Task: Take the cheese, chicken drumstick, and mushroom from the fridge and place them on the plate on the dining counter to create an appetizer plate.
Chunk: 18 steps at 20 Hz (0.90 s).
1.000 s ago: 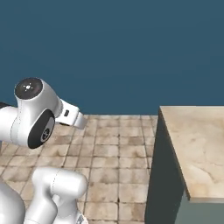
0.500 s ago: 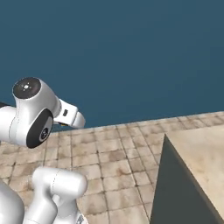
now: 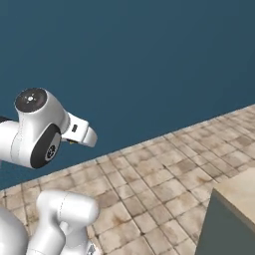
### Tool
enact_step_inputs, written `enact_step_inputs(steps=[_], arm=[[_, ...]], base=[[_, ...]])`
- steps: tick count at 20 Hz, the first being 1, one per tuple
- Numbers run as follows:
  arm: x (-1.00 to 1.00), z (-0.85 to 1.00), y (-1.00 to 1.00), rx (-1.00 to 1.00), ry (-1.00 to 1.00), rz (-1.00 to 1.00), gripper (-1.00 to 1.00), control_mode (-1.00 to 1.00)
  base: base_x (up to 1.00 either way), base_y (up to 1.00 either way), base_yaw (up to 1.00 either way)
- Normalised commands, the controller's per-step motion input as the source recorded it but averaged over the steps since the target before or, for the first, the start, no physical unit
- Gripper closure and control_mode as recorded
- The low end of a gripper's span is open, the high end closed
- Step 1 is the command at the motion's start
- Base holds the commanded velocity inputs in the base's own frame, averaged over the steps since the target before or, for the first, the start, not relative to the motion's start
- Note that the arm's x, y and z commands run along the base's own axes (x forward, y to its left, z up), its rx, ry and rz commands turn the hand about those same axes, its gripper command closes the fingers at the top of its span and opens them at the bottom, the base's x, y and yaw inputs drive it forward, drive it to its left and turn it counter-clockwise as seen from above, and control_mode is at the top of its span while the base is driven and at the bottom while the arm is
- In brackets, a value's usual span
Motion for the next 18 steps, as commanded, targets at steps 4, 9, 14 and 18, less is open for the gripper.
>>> enact_step_inputs(steps=[4,9,14,18], arm=[[0.0,0.0,0.0,0.0,0.0,0.0,1.0,1.0],[0.0,0.0,0.0,0.0,0.0,0.0,1.0,1.0],[0.0,0.0,0.0,0.0,0.0,0.0,1.0,1.0],[0.0,0.0,0.0,0.0,0.0,0.0,1.0,1.0]], base=[[1.0,0.32,-0.52],[1.0,0.24,-0.52],[1.0,0.1,-0.52],[1.0,0.01,-0.5]])
